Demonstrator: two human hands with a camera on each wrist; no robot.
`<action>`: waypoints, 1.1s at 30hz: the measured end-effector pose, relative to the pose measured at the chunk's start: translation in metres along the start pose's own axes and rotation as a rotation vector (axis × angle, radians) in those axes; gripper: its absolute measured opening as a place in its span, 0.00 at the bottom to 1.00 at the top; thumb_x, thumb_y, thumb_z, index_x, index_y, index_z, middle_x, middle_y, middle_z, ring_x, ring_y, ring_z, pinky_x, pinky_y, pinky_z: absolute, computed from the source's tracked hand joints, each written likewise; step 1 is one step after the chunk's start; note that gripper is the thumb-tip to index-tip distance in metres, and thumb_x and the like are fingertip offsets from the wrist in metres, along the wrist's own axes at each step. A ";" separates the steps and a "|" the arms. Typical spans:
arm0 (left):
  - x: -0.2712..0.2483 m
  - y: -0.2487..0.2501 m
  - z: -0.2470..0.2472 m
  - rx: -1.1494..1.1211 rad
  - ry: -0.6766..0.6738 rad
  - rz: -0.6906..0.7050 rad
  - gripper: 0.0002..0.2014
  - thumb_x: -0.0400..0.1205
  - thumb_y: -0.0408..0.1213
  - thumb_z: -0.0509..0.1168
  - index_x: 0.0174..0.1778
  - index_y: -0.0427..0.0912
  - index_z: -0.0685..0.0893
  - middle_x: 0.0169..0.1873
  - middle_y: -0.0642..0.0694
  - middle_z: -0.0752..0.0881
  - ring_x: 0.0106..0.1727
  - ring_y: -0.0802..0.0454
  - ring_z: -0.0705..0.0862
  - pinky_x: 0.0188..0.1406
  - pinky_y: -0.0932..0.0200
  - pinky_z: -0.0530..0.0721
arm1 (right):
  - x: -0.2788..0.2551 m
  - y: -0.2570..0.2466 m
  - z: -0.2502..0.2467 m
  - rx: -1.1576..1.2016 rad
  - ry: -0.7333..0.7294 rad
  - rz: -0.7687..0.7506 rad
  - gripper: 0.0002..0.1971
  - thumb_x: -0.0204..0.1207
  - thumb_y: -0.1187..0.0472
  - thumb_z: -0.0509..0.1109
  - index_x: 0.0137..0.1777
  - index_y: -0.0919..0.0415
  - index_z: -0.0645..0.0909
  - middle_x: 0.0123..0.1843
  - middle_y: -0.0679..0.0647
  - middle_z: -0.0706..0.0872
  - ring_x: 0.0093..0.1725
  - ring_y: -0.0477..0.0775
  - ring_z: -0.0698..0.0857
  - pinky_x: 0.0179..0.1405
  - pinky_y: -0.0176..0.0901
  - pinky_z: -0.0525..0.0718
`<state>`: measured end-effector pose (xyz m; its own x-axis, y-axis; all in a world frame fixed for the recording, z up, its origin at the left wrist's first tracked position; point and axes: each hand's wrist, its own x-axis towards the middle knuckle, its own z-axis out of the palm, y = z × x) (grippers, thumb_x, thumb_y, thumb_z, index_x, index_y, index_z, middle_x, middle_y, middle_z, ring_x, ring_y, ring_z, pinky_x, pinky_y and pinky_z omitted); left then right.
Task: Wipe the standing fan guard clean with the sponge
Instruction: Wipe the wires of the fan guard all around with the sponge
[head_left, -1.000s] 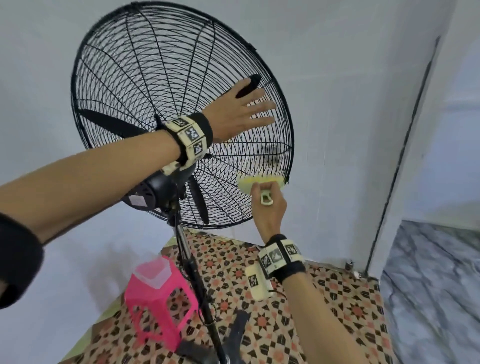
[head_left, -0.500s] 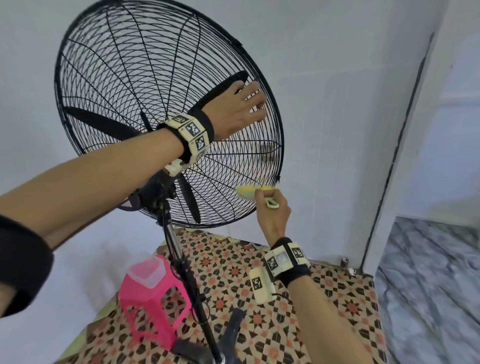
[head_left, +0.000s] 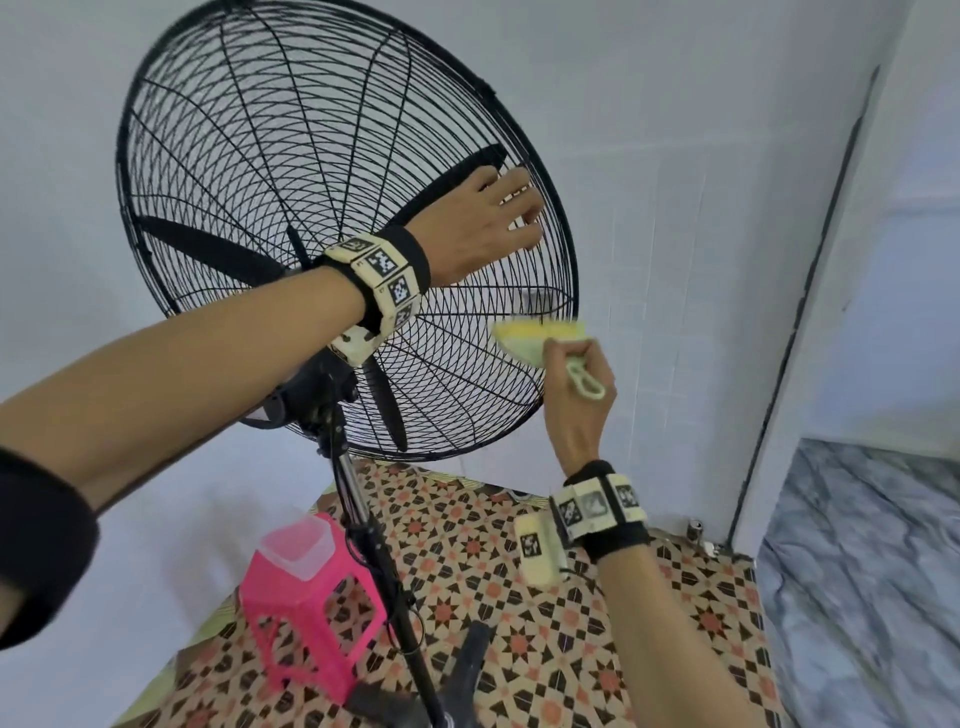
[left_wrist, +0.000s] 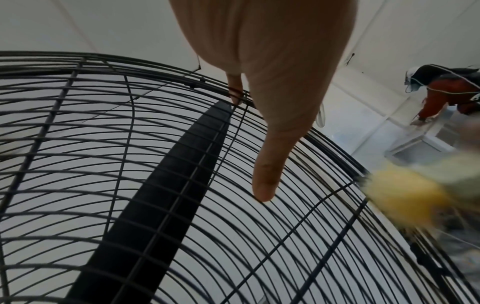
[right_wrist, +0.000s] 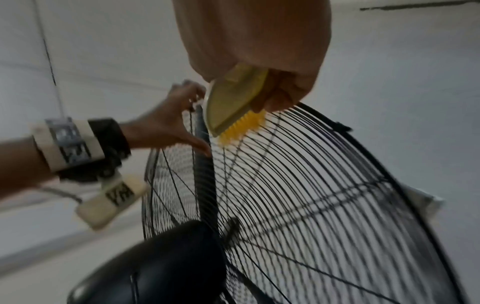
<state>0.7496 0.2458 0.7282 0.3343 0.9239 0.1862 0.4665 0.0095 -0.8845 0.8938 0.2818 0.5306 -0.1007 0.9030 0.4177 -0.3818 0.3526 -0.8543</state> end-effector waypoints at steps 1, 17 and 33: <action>0.000 0.000 -0.001 -0.004 0.007 -0.002 0.28 0.74 0.23 0.69 0.69 0.43 0.71 0.74 0.36 0.72 0.81 0.31 0.67 0.74 0.32 0.75 | 0.007 -0.010 0.002 0.032 0.014 -0.036 0.06 0.82 0.63 0.71 0.44 0.62 0.79 0.38 0.47 0.85 0.32 0.40 0.79 0.28 0.31 0.76; -0.009 0.006 -0.009 0.013 0.035 -0.026 0.27 0.75 0.22 0.67 0.69 0.41 0.71 0.74 0.35 0.73 0.81 0.31 0.68 0.72 0.32 0.76 | 0.018 -0.003 0.000 0.092 0.017 -0.074 0.04 0.78 0.65 0.63 0.47 0.57 0.78 0.40 0.37 0.83 0.42 0.44 0.81 0.37 0.48 0.78; -0.006 0.007 -0.004 0.127 0.000 -0.044 0.27 0.76 0.28 0.72 0.69 0.43 0.71 0.73 0.36 0.75 0.79 0.33 0.72 0.79 0.30 0.72 | 0.015 0.051 -0.008 0.007 -0.009 0.131 0.07 0.79 0.59 0.64 0.39 0.50 0.76 0.35 0.42 0.81 0.37 0.48 0.78 0.36 0.49 0.77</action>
<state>0.7537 0.2384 0.7229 0.3159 0.9214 0.2262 0.3730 0.0986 -0.9226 0.8798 0.3152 0.4911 -0.1583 0.9389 0.3055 -0.3717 0.2300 -0.8994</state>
